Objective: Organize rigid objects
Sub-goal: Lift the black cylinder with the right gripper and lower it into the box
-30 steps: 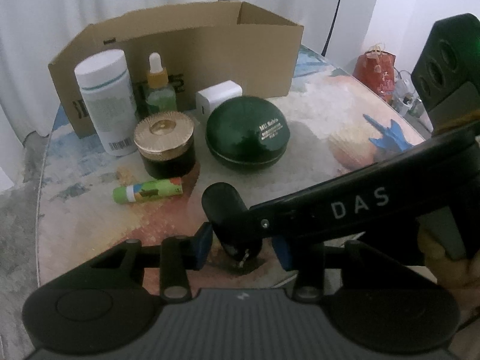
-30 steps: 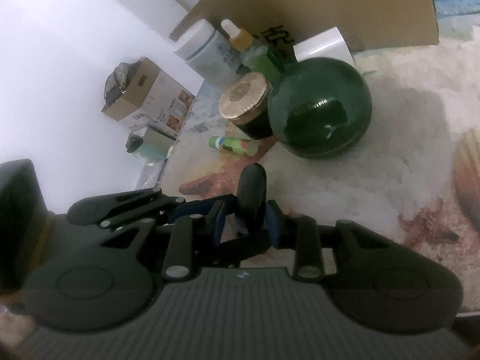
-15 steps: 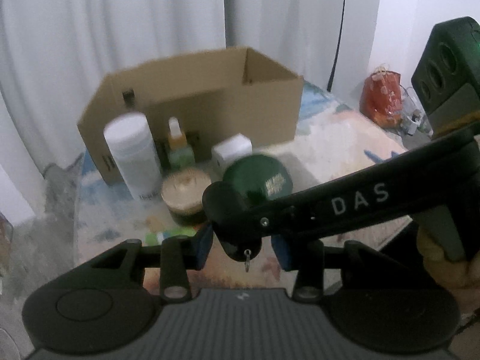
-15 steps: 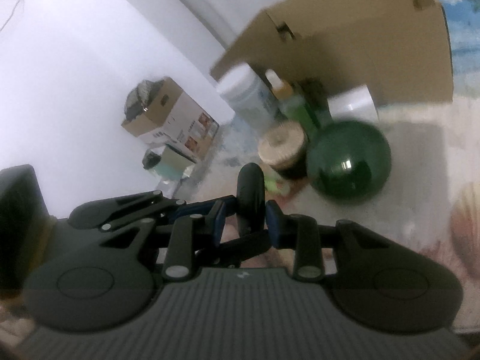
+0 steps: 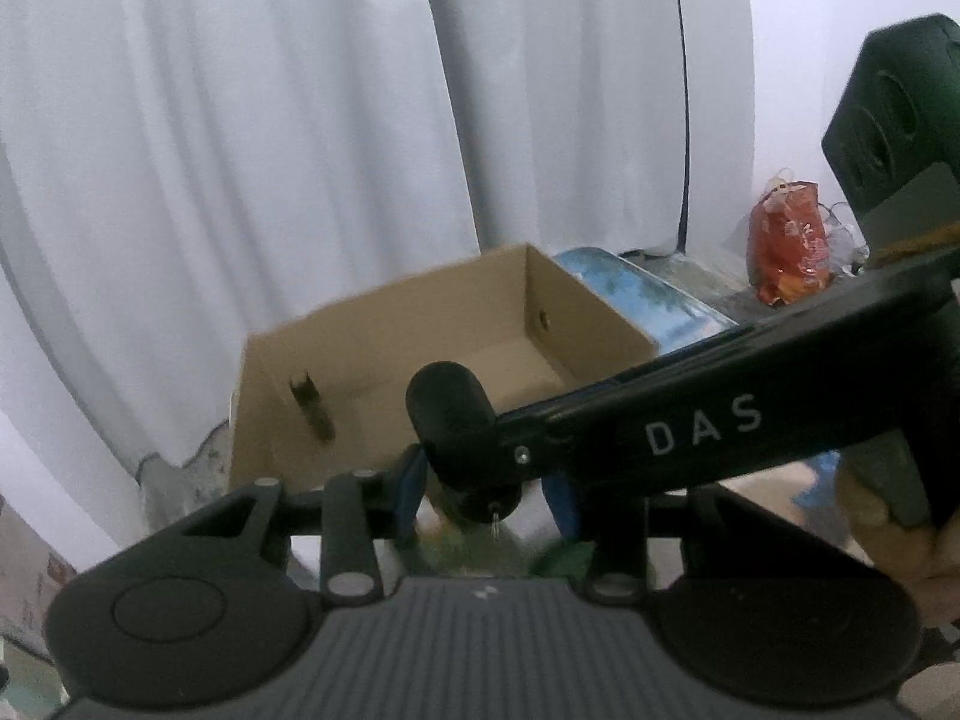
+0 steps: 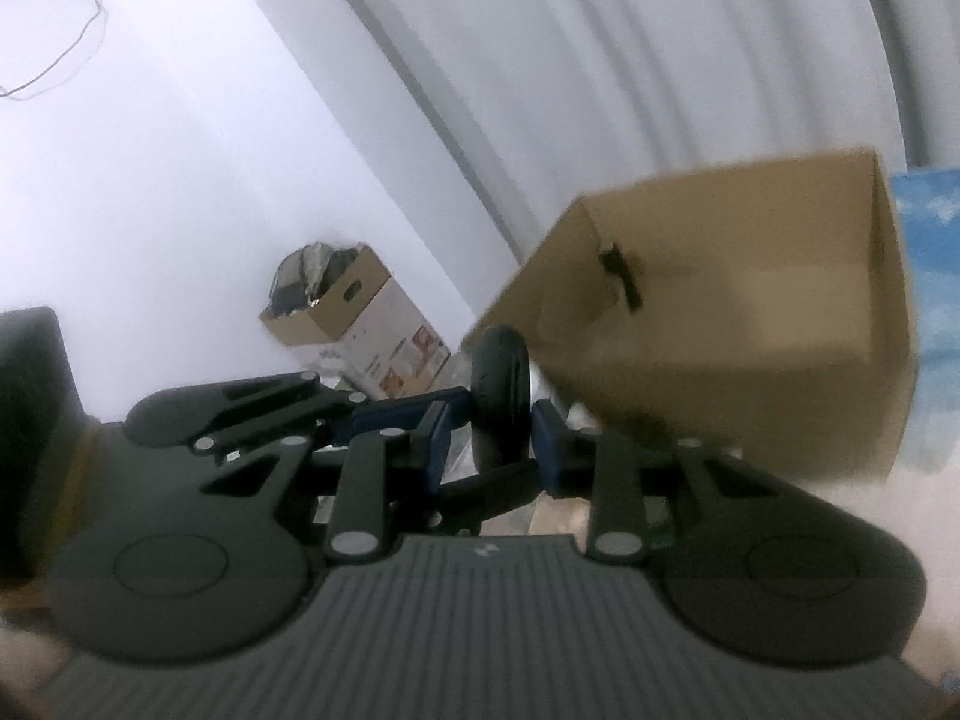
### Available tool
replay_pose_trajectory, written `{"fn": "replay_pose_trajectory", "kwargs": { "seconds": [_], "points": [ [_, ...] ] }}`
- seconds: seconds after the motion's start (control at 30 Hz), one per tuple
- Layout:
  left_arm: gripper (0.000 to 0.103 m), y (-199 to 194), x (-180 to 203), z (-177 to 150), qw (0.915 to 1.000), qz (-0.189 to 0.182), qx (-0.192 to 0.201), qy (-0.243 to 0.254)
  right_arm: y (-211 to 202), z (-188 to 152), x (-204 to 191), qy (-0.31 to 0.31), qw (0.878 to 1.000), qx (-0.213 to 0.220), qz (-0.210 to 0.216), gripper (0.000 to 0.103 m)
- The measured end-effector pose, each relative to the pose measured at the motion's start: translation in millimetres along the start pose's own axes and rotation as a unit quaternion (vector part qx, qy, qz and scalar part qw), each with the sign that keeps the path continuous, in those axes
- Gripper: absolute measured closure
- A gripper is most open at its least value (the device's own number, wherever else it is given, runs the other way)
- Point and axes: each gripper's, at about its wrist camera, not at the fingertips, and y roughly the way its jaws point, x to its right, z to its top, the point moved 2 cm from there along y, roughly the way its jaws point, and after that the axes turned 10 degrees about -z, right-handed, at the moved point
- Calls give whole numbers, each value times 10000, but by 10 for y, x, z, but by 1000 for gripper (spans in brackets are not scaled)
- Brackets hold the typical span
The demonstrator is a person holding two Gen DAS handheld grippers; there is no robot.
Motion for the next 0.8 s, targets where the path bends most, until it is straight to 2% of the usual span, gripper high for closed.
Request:
{"fn": "replay_pose_trajectory", "kwargs": {
  "seconds": [0.17,0.3,0.4,0.57,0.8],
  "points": [
    [59,418,-300,388,9991,-260,-319,-114,273,426,252,191,9997,-158,-18,73],
    [59,847,-526,610,9954,-433,-812,-260,653,702,550,517,9969,-594,-16,73],
    [60,1202,-686,709,9896,-571,-1246,-429,928,808,773,776,9921,-989,-25,74],
    [60,1667,-855,697,9785,-663,-1864,-583,1333,841,1069,1102,9806,-1622,-40,74],
    [61,1808,-884,490,9690,-668,-2333,-456,1679,724,1386,1569,9613,-2263,50,73]
  ]
}}
